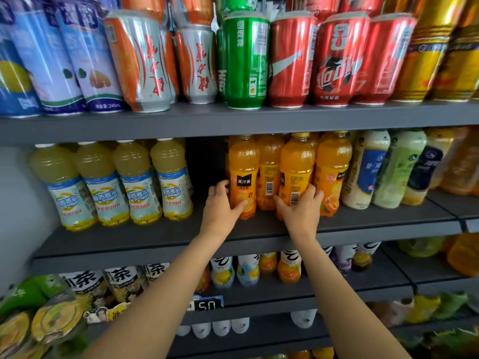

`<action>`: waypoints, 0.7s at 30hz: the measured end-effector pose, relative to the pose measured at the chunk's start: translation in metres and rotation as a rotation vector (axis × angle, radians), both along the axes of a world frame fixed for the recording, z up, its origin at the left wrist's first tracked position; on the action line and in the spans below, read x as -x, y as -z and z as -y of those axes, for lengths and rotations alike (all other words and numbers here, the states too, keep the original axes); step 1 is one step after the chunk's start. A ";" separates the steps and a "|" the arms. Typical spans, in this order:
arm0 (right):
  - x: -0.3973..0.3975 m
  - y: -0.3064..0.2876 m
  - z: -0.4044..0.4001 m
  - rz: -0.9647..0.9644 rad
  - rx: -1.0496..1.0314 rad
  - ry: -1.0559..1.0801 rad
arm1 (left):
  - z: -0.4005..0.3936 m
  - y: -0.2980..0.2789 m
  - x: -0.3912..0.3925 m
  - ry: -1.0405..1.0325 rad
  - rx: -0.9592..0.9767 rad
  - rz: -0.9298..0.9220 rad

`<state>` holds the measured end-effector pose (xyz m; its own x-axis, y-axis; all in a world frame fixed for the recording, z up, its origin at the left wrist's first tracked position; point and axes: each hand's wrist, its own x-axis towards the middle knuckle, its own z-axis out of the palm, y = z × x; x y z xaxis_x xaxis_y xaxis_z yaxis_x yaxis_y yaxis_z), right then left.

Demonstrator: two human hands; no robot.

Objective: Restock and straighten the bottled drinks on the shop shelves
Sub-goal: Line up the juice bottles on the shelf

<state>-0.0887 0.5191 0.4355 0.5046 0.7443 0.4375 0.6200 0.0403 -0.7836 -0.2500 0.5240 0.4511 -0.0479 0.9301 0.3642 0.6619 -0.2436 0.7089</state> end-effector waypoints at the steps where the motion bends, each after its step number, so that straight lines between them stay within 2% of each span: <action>1: -0.001 -0.002 0.003 -0.001 0.010 -0.010 | 0.007 0.002 0.003 -0.002 -0.034 0.014; 5: 0.004 -0.005 0.030 -0.012 -0.030 -0.119 | 0.035 0.007 0.012 0.054 -0.108 0.123; 9: 0.020 -0.001 0.056 -0.038 -0.089 -0.381 | 0.054 -0.009 0.004 0.264 -0.050 0.207; 11: 0.035 0.001 0.062 -0.040 -0.106 -0.530 | 0.056 -0.020 0.002 0.307 -0.012 0.203; 16: 0.057 -0.018 0.055 0.069 0.004 -0.781 | 0.052 -0.026 0.017 0.119 -0.017 0.233; 18: 0.042 -0.029 0.047 0.062 0.012 -0.770 | 0.049 -0.026 0.023 0.032 -0.038 0.255; 21: 0.002 -0.030 0.029 -0.003 0.008 -0.487 | 0.040 -0.025 0.024 -0.045 -0.046 0.269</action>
